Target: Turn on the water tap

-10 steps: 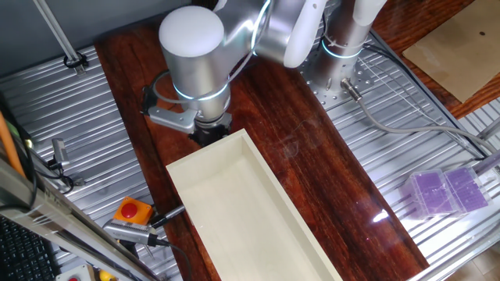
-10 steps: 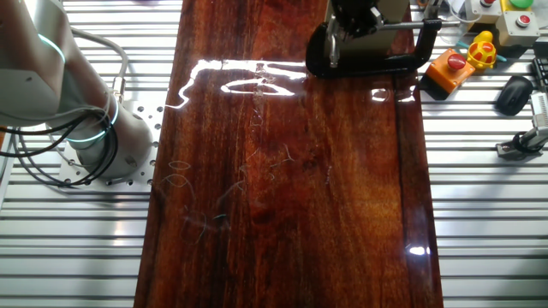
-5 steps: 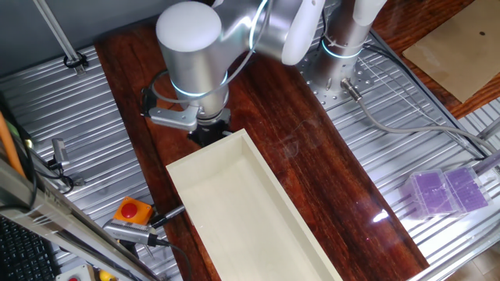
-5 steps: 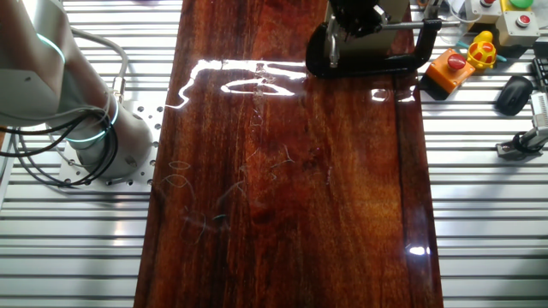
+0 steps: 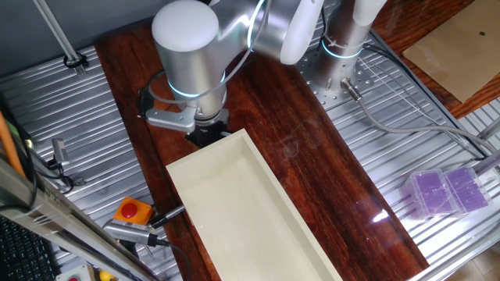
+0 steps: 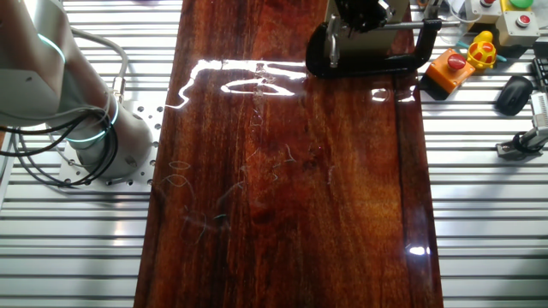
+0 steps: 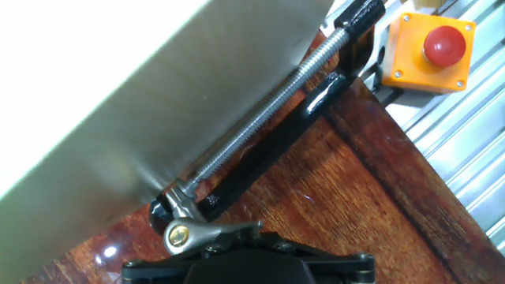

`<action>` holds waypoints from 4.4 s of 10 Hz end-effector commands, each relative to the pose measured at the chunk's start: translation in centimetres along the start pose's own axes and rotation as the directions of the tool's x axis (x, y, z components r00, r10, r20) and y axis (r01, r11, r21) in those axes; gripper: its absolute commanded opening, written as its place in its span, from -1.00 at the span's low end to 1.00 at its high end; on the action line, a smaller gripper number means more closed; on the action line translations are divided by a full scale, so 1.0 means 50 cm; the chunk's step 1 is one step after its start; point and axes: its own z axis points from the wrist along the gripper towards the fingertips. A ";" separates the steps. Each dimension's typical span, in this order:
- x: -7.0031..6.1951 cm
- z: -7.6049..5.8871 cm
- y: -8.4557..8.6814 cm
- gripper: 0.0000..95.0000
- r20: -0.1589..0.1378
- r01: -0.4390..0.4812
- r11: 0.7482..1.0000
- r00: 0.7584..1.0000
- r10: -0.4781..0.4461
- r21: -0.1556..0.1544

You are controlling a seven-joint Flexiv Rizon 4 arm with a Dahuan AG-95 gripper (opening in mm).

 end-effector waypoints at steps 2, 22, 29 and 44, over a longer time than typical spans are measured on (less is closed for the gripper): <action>-0.003 0.005 0.002 -1.00 0.002 0.003 1.000 1.000 -0.003 0.003; -0.037 0.048 0.020 -1.00 -0.010 0.021 0.999 1.000 -0.020 0.025; 0.021 0.043 -0.013 -1.00 -0.003 0.088 0.996 0.996 -0.088 0.026; 0.082 0.013 -0.035 -1.00 -0.010 -0.271 0.962 0.962 0.271 0.012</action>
